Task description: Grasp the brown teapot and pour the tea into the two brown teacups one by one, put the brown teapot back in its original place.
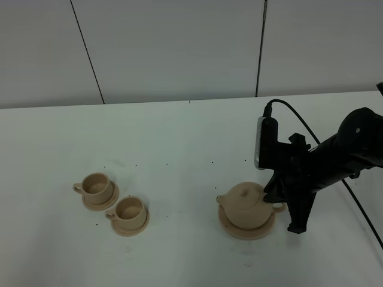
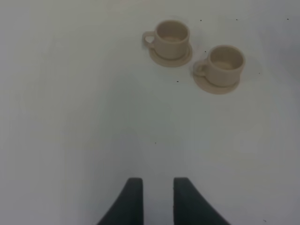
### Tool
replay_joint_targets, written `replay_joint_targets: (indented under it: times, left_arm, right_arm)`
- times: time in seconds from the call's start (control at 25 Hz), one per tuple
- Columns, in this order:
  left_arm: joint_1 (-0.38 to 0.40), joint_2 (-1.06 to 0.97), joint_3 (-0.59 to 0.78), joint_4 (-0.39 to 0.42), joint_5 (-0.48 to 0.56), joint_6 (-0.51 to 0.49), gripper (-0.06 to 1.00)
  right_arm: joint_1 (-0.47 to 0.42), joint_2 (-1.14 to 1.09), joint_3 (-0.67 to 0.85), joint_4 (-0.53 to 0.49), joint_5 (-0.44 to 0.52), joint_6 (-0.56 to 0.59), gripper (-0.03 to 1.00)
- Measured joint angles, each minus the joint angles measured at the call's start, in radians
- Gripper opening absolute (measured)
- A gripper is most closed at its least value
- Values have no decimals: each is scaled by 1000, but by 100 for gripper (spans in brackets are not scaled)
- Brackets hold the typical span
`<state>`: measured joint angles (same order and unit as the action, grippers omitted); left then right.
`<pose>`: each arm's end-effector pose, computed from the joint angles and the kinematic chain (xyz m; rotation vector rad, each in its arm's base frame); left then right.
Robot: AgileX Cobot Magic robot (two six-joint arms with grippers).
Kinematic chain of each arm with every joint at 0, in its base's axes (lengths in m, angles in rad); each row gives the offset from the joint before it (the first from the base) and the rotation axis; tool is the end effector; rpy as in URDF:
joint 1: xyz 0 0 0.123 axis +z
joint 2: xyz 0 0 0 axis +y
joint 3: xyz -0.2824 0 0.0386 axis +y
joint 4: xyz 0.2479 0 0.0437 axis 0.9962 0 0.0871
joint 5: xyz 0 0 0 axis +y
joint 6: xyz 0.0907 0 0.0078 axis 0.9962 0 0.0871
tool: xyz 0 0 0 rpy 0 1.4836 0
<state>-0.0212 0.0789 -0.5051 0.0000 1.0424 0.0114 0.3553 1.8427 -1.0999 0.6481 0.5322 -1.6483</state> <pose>0.0077 -0.0002 0.2800 0.0342 2.0995 -0.0059 0.3323 0.1531 0.1721 -1.7654 1.8920 0.1605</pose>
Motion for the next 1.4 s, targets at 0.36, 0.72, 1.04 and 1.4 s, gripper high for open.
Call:
replay_joint_targets:
  times: [0.36, 0.72, 1.04, 1.4]
  left_arm:
    - [0, 0, 0, 0, 0, 0, 23]
    - [0, 0, 0, 0, 0, 0, 23]
    - [0, 0, 0, 0, 0, 0, 23]
    - [0, 0, 0, 0, 0, 0, 23]
  right_arm:
    - [0, 0, 0, 38, -4, -1, 9]
    - [0, 0, 0, 65, -5, -3, 9]
    - [0, 0, 0, 63, -4, -3, 9]
    - [0, 0, 0, 27, 4, 0, 9]
